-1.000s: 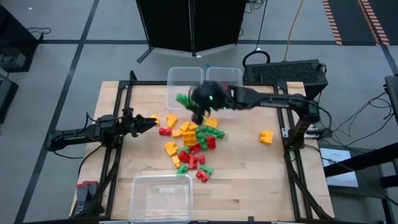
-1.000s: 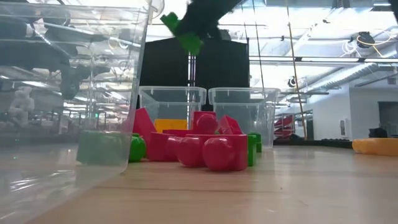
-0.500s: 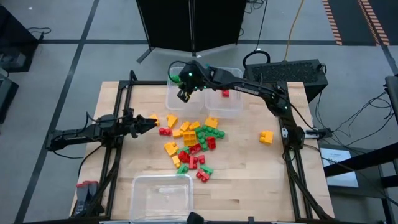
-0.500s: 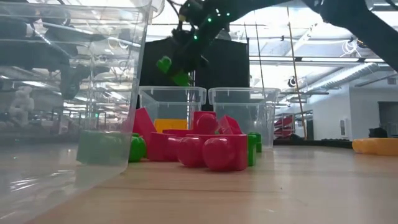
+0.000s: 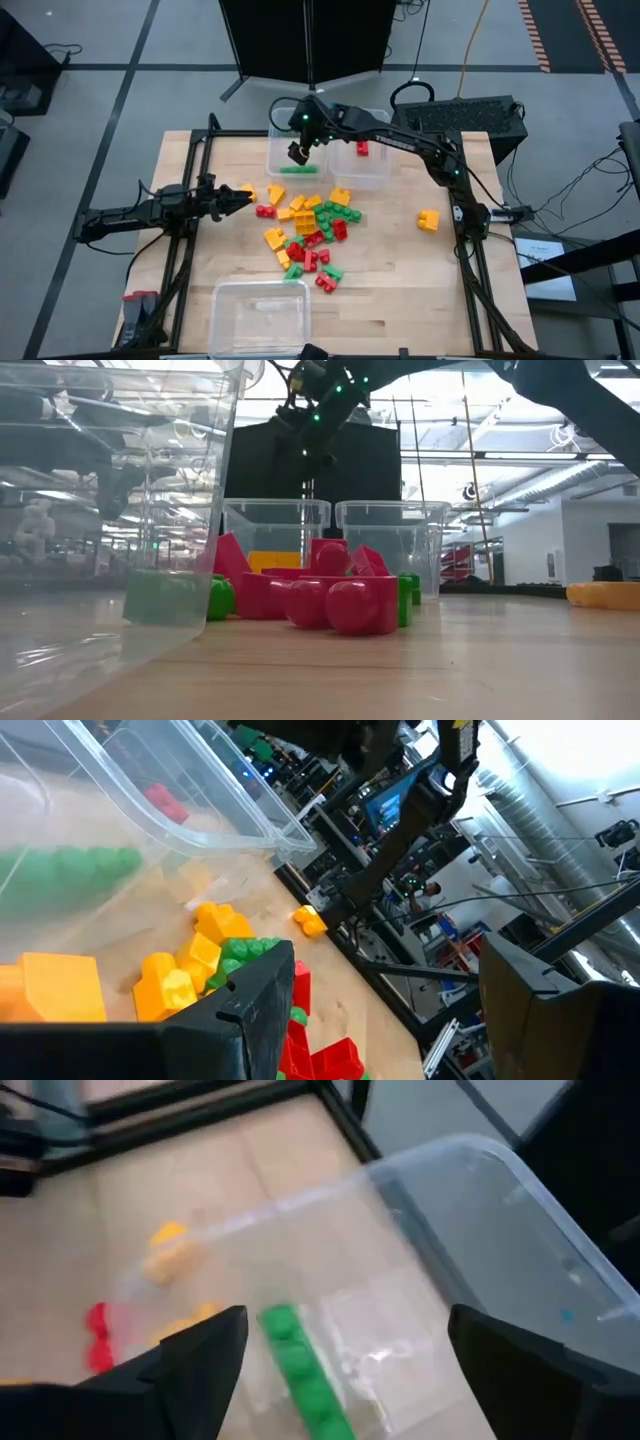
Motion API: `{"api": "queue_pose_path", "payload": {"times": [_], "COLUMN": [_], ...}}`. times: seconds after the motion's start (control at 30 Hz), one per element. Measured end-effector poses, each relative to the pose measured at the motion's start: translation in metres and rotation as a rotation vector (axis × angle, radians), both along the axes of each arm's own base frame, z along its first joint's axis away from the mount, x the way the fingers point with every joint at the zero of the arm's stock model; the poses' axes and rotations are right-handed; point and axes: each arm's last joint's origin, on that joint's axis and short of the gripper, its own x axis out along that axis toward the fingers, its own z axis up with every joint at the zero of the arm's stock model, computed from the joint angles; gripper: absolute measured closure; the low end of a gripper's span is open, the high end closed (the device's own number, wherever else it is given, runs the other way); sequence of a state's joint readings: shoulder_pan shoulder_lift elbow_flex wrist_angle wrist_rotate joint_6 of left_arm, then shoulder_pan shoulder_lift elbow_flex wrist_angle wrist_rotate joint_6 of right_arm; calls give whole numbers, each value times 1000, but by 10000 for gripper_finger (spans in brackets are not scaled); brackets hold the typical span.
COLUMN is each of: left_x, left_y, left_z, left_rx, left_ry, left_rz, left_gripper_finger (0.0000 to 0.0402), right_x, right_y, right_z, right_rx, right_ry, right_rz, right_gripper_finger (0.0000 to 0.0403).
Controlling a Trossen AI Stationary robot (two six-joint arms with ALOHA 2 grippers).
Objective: Sort blocks
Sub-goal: Put the green game piece into the top left transparent bin, then put the yellow game piece into the bottom transparent bin
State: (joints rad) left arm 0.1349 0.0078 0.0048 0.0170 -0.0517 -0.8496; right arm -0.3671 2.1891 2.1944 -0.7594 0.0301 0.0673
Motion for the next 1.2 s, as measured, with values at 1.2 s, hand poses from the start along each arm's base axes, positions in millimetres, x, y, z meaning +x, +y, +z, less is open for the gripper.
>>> {"api": "queue_pose_path", "payload": {"times": [1.2], "left_x": [1], "left_y": [0], "left_z": [-1], "left_rx": [43], "left_ry": [25], "left_rz": [3], "left_gripper_finger": [191], "right_x": [-289], "right_y": [167], "right_z": [-38], "right_rx": [473], "right_ry": [467], "right_rz": [-1111], "right_gripper_finger": [101]}}
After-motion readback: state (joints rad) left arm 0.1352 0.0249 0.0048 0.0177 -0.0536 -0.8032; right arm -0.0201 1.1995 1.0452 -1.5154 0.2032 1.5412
